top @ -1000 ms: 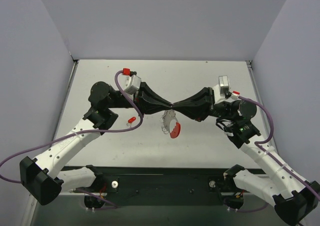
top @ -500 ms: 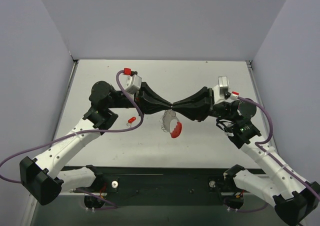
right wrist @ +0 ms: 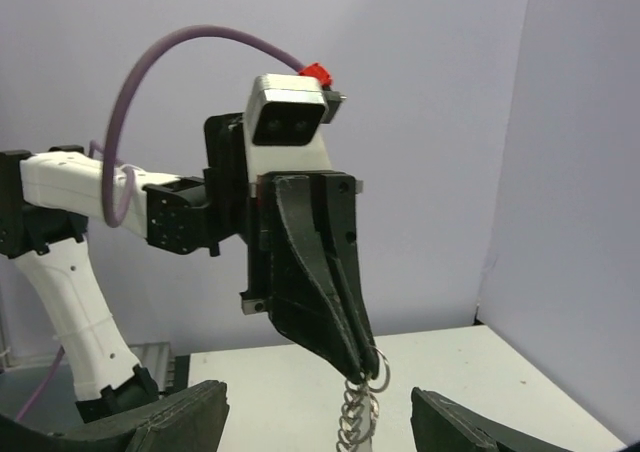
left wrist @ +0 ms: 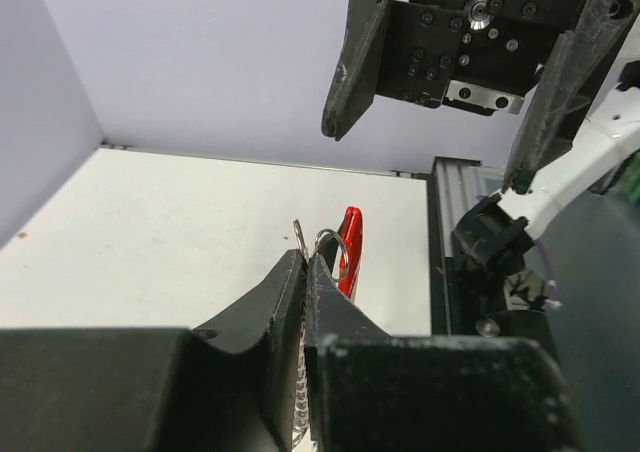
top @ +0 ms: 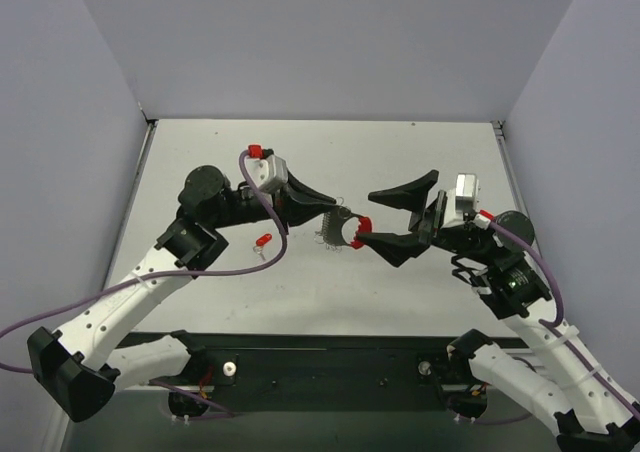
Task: Put the keys on the keyring
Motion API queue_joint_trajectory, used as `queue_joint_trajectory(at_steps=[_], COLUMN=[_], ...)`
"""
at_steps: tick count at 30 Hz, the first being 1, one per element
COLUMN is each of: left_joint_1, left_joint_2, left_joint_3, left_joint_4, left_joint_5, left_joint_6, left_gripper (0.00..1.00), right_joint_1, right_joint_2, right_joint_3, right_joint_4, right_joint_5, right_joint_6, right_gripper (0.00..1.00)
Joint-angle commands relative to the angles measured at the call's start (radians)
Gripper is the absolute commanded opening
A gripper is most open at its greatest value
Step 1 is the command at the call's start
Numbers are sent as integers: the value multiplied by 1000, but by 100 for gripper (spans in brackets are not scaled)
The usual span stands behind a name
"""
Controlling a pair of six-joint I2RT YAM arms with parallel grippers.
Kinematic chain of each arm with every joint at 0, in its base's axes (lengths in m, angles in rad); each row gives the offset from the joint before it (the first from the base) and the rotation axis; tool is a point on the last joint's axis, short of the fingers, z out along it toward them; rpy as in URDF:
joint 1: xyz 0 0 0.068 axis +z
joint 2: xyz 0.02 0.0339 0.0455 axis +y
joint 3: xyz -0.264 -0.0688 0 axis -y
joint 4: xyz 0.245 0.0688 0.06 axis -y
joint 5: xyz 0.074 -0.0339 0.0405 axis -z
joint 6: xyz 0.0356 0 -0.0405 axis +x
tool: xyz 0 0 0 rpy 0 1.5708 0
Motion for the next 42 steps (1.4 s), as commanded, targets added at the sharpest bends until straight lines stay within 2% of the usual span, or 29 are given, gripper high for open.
queue_joint_trajectory(at_steps=[1,3,10,13,22,26,28,29,36,39,42], left_joint_1=[-33,-42,-119,-131,-145,-146,-145,-145,-122,-58,70], left_joint_2=[-92,-110,-213,-256,-352,-388,-397,-405,-402,-392,-400], left_joint_3=[-42,-58,-180,-223,-315,-343,-354,-358,-397,-415,-434], left_joint_4=[12,6,45,50,84,87,82,84,88,98,93], left_joint_5=[-104,-107,-185,-203,-234,-319,-373,-422,-685,-786,-780], left_joint_6=[127,136,371,426,486,480,463,454,376,255,148], left_gripper=[0,0,0,0,0,0,0,0,0,0,0], right_joint_1=[-8,-9,-17,-20,-23,-23,-23,-23,-9,-5,-8], right_joint_2=[-19,-15,16,30,87,145,171,203,333,378,427], right_joint_3=[49,53,54,54,60,74,83,89,129,125,102], right_joint_4=[-70,-82,-100,-100,-102,-105,-123,-134,-219,-235,-206], right_joint_5=[76,82,91,96,97,136,171,185,303,350,348], right_joint_6=[-120,-130,-145,-144,-136,-116,-105,-96,-36,-22,5], right_gripper=[74,74,74,74,75,75,88,100,100,100,100])
